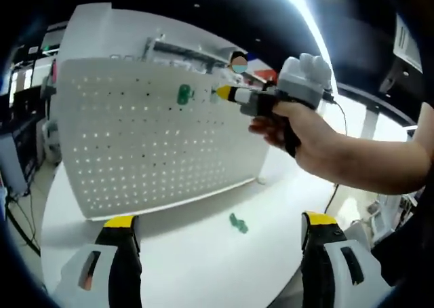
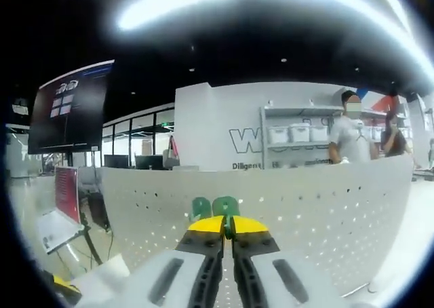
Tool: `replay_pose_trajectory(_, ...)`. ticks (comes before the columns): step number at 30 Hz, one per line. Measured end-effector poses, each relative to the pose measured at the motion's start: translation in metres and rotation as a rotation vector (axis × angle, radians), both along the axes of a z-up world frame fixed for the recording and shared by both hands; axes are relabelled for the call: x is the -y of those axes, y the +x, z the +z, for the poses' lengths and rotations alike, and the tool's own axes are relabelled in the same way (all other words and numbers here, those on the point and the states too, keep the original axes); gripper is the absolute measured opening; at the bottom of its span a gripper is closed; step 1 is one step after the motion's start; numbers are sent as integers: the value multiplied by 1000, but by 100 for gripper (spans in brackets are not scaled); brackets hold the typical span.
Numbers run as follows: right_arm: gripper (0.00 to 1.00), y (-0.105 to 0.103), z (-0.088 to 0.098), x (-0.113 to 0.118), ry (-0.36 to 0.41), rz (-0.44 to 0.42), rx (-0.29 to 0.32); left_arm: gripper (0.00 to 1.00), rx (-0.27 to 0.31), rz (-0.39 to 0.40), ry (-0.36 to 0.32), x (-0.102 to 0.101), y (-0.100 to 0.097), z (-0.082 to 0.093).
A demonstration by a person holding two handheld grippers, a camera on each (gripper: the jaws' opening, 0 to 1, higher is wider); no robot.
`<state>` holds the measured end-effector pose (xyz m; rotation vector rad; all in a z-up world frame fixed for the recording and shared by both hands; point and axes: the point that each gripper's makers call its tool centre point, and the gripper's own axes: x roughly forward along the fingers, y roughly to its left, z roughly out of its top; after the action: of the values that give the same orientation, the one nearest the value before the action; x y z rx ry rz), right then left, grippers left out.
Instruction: Insert the hook assembly into the mounting plate slot until the hook locks in place.
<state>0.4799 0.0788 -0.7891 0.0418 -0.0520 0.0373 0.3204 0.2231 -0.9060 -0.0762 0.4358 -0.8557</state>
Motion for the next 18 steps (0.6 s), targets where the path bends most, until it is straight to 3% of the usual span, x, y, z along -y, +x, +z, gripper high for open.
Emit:
replay_pose_trajectory(7,0,21,5,3,-19,-9,16,100,-12,17,1,-4,6,-5)
replay_pose_trajectory(18,0,32,-10,12,33,-40,-11,100,-28,48,0,-12,11,-12)
